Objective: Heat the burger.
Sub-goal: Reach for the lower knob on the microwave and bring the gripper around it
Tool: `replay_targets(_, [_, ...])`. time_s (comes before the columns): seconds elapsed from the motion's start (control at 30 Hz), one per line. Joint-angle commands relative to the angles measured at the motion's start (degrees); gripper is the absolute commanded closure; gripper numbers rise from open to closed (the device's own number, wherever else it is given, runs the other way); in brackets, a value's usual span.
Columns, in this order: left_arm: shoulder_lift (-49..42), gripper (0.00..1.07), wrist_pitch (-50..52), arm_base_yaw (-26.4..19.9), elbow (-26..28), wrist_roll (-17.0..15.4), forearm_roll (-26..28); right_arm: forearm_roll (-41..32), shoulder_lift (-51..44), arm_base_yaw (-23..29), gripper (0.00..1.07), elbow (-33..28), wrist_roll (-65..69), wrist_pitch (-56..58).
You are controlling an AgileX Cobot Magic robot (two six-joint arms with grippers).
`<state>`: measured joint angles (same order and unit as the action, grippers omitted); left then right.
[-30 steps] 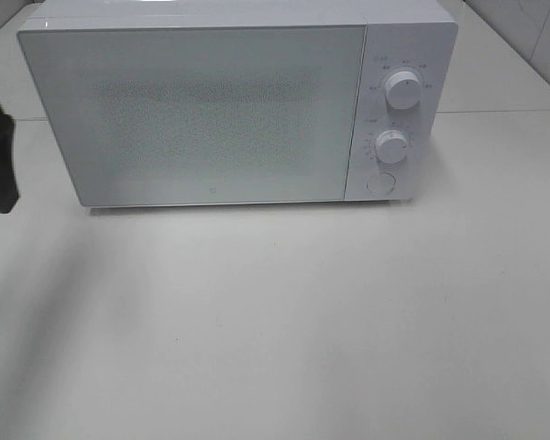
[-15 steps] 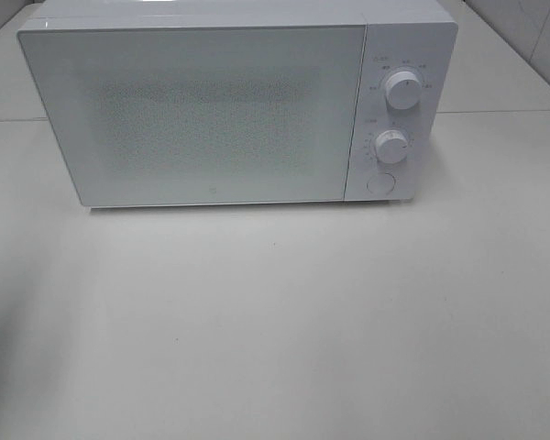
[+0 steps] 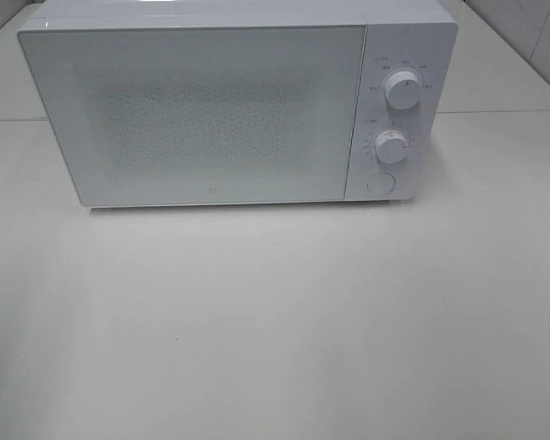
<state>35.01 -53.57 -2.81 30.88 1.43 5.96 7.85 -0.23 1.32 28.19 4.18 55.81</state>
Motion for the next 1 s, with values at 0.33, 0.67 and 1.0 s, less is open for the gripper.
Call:
replay_targets(0.33, [-17.2,0.07,4.2,-0.2,-1.5,0.2,-1.3,-0.1,-2.0,-0.5,0.31,-0.1,-0.2,-0.7])
replay_targets(0.67, [-25.0,0.07,3.7,-0.2,-1.4,-0.1,-0.9,-0.1,-2.0,-0.5,0.31,-0.1,-0.2,-0.7])
replay_targets(1.0, [-28.1,0.07,-5.8,-0.2,-0.1,0.1,-2.2,-0.1,-2.0,-0.5,0.31,-0.1,-0.2,-0.7])
